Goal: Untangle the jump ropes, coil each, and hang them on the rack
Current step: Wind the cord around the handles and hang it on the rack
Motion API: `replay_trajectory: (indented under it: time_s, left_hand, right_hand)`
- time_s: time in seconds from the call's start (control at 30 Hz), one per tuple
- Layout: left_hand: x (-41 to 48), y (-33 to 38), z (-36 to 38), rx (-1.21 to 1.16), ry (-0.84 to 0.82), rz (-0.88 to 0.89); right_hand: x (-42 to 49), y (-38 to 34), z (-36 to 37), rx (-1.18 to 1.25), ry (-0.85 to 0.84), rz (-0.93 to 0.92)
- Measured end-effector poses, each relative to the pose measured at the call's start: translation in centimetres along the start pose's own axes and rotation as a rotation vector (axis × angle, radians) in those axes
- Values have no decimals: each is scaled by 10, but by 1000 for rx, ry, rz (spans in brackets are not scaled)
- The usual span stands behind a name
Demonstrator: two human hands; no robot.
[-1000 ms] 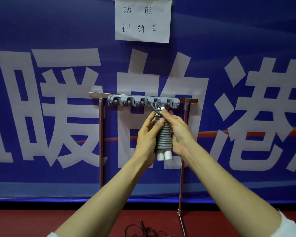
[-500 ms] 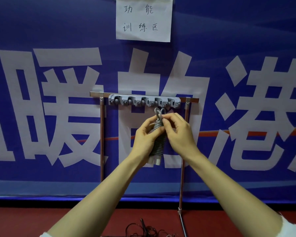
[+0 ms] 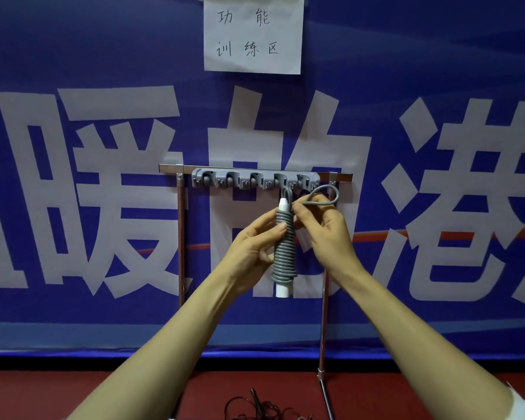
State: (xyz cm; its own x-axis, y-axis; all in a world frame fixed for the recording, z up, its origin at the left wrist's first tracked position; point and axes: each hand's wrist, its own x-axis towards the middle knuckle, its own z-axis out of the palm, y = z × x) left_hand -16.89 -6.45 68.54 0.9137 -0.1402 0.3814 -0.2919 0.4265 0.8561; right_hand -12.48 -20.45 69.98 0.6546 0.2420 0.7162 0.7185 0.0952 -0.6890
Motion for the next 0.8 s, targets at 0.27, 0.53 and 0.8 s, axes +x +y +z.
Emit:
replay_trajectory:
  time_s: [0.27, 0.53, 0.8]
  left_hand:
    - [0, -3, 4, -12, 98, 22]
    - [-1, 5, 8, 102, 226, 22]
    - [-4, 6, 10, 93, 245, 57]
  right_hand:
    - [-2, -7, 1, 51, -11, 54]
    - [-3, -7, 6, 7, 81, -64]
    - [-3, -16, -2, 53, -150, 18]
